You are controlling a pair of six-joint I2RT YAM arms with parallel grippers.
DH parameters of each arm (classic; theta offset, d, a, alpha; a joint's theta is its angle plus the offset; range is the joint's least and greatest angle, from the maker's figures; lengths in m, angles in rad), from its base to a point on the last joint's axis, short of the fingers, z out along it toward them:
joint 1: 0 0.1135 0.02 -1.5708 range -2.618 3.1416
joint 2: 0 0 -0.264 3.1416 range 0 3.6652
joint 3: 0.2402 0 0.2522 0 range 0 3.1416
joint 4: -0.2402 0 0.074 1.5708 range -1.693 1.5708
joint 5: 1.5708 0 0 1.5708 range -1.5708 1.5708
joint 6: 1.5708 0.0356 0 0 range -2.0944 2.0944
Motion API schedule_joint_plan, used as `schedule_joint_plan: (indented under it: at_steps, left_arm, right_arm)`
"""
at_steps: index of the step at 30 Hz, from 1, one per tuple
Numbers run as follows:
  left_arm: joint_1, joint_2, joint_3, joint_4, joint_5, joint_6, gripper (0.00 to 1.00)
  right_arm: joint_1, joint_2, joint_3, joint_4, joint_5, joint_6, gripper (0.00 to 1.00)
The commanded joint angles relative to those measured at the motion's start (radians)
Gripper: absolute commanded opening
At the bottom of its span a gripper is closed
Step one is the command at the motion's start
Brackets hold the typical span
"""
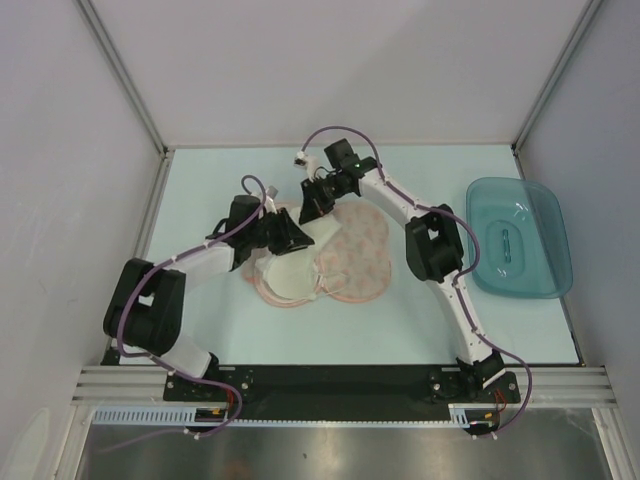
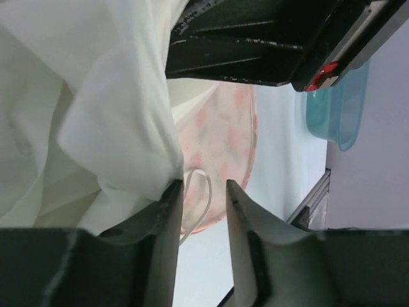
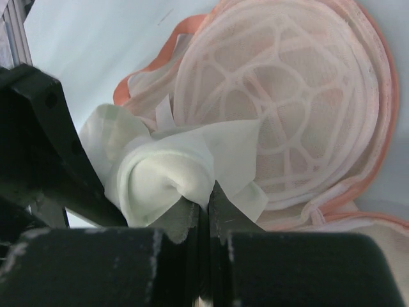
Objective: Place the bra in the laundry bag and zip it closed
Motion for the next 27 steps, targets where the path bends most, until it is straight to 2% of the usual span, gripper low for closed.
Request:
schedule_joint_plan:
  at_steps: [1,4,6,7,9,15,21,27]
  left_arm:
    - [-0.013,-0.131,0.008,-0.115,-0.114,0.129,0.47]
    - [-0.013,-0.247,0.02,-0.27,-0.241,0.22,0.62]
    - [-0.013,-0.319,0.02,-0.339,-0.371,0.229,0.66]
    - [-0.013,-0.352,0.0,-0.381,-0.417,0.22,0.76]
    - [-0.013,-0.436,-0.022,-0.434,-0.488,0.194,0.87]
    - [-0.013,-0.458,-0.115,-0.525,-0.494,0.082,0.86]
    - [-0.013,-0.443,-0.183,-0.455,-0.491,0.059,0.76]
    - [-0.013,-0.366,-0.167,-0.395,-0.488,0.106,0.73]
  right_arm:
    - [-0.003,-0.1,-0.048,0.024,-0.033,-0.052,0.0]
    - [-0.015,-0.132,-0.105,0.062,-0.081,-0.042,0.0]
    - [-0.023,-0.132,-0.105,0.061,-0.102,-0.038,0.0]
    - [-0.027,-0.129,-0.102,0.064,-0.118,-0.034,0.0]
    - [-0.038,-0.124,-0.096,0.066,-0.132,-0.032,0.0]
    - [-0.046,-0.104,-0.077,0.052,-0.166,-0.038,0.0]
    - [-0.049,-0.114,-0.09,0.055,-0.175,-0.043,0.0]
    - [-0.051,-0.117,-0.093,0.058,-0.191,-0.038,0.0]
